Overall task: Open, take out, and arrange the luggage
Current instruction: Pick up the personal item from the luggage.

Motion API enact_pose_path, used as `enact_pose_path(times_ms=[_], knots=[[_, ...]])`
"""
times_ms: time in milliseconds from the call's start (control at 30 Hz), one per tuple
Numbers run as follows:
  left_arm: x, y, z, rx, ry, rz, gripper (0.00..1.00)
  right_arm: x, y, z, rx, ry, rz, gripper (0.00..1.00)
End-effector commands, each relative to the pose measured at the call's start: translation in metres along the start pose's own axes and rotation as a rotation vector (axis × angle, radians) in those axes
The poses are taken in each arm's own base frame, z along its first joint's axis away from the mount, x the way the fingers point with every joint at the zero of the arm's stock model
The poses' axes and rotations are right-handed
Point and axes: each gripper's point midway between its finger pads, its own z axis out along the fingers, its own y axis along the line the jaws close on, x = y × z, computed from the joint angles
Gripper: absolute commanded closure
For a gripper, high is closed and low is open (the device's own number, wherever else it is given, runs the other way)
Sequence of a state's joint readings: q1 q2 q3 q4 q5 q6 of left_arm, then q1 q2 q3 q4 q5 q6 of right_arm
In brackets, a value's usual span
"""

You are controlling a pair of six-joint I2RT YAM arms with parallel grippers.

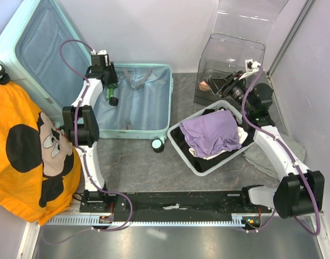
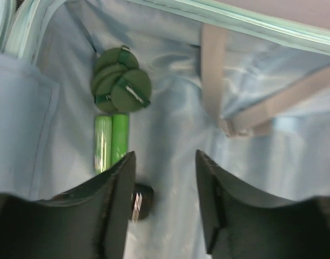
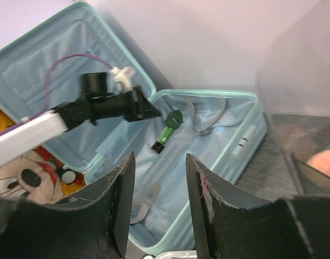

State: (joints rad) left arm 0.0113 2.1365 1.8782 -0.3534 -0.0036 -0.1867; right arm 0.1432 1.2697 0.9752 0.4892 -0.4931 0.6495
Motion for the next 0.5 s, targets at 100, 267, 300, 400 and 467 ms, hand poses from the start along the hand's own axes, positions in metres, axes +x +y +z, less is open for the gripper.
enact_pose_path(times_ms=[100,267,300,400,467], knots=[[-0.018,0.032,0.046,-0.087,-0.033,0.030,0.51,-0.018,0.048,-0.010,-0.120,-0.055,-0.070,0.51],[-0.006,0.049,0.073,-0.126,-0.002,0.041,0.50,-0.012,0.054,-0.007,-0.140,-0.036,-0.057,0.52],[-0.010,0.051,0.074,-0.128,-0.008,0.045,0.50,-0.011,0.057,-0.007,-0.146,-0.034,-0.053,0.52],[-0.002,0.056,0.085,-0.140,0.008,0.075,0.51,-0.007,0.062,-0.005,-0.163,-0.024,-0.040,0.52],[0.010,0.058,0.094,-0.133,0.033,0.096,0.51,-0.005,0.064,-0.004,-0.173,-0.020,-0.031,0.52]])
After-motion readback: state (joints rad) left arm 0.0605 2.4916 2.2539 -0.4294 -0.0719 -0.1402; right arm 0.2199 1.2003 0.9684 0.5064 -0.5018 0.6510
